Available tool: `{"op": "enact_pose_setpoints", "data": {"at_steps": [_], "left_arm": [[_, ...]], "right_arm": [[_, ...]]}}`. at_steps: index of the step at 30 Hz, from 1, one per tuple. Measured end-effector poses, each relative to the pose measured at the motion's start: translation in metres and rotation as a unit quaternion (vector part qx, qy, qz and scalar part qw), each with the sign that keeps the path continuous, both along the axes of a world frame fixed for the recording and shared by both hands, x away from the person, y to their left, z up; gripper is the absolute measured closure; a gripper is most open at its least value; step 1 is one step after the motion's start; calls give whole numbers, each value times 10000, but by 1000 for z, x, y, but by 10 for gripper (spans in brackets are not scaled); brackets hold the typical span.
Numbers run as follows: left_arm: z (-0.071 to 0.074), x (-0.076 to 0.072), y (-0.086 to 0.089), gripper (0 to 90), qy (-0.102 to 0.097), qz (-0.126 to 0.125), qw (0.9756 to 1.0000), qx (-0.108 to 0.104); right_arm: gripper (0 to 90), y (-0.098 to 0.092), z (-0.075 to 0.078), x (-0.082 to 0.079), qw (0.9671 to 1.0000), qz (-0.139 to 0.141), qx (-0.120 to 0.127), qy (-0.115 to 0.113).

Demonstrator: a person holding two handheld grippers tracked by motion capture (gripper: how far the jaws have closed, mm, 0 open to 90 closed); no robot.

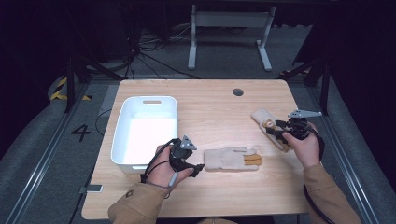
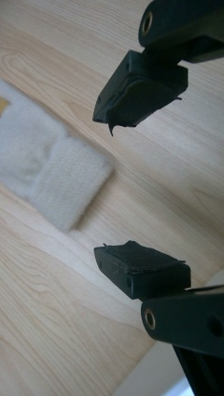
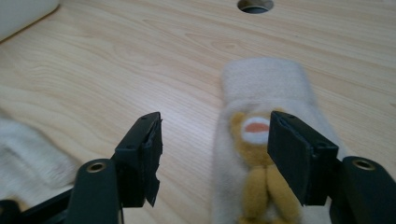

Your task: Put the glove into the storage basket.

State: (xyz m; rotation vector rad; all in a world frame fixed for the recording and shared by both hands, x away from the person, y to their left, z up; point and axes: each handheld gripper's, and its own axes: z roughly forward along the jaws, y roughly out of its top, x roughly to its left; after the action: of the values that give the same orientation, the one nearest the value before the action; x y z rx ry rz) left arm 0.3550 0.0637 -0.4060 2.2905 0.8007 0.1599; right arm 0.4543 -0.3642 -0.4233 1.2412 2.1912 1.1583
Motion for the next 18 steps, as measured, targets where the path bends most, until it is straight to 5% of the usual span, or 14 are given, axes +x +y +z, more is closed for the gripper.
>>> {"op": "enact_pose_setpoints", "data": {"at_steps": [6, 14, 18], "left_arm": [[-2, -5, 3, 311, 11, -7, 10000, 34], [-2, -9, 3, 310, 4, 6, 10000, 30], [-3, -10, 3, 310, -1, -13, 10000, 32]], "right_arm": [[365, -5, -14, 14, 9997, -232, 12, 48], [421, -6, -25, 23, 9977, -338, -575, 93], [423, -7, -29, 25, 9971, -376, -618, 226]]}}
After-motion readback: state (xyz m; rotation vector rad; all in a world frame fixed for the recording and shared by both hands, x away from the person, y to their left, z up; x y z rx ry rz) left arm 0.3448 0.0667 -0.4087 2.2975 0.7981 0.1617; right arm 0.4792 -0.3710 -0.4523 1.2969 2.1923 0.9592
